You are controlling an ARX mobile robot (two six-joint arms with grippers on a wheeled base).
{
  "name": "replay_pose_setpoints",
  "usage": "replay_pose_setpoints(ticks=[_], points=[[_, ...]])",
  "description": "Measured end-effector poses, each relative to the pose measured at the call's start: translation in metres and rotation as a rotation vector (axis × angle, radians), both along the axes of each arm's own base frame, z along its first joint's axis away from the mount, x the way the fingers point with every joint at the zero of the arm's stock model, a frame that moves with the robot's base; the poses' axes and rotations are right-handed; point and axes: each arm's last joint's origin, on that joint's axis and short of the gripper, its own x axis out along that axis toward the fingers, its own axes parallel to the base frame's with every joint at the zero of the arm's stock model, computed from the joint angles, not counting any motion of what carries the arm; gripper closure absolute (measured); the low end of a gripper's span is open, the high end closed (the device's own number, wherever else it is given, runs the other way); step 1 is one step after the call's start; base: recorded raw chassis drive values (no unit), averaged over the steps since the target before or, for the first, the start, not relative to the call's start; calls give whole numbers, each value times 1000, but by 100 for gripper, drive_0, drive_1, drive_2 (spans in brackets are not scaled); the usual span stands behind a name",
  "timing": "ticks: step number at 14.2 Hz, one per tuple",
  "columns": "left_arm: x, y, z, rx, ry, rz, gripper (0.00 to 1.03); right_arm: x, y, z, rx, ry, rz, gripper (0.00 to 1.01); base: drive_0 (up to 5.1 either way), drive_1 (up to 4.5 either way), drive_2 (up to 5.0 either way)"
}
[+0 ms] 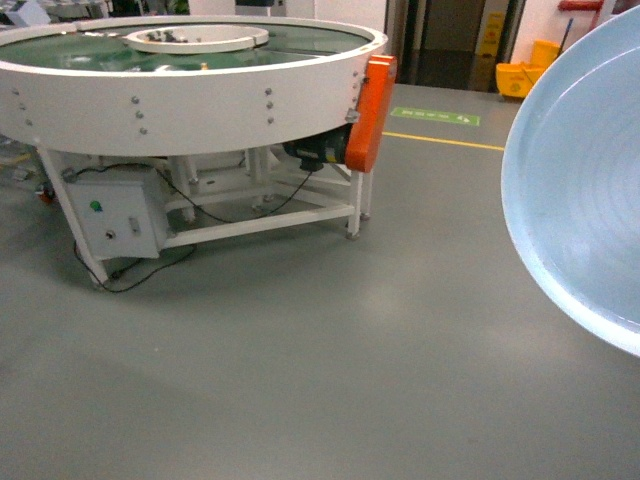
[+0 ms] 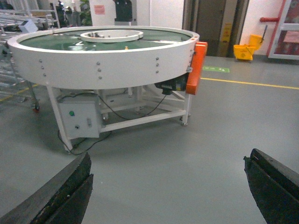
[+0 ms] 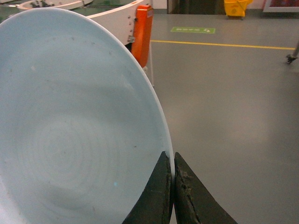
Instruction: Place blue tray on left shelf second layer neatly
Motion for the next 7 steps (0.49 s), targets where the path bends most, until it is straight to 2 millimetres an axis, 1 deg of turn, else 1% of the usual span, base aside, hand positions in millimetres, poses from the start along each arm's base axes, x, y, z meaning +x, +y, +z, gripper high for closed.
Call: replay_pose_setpoints(ticks=[7], points=[[0, 0, 0, 0, 0, 0, 5, 0, 0, 0, 0, 0, -1, 99, 303, -201, -556]])
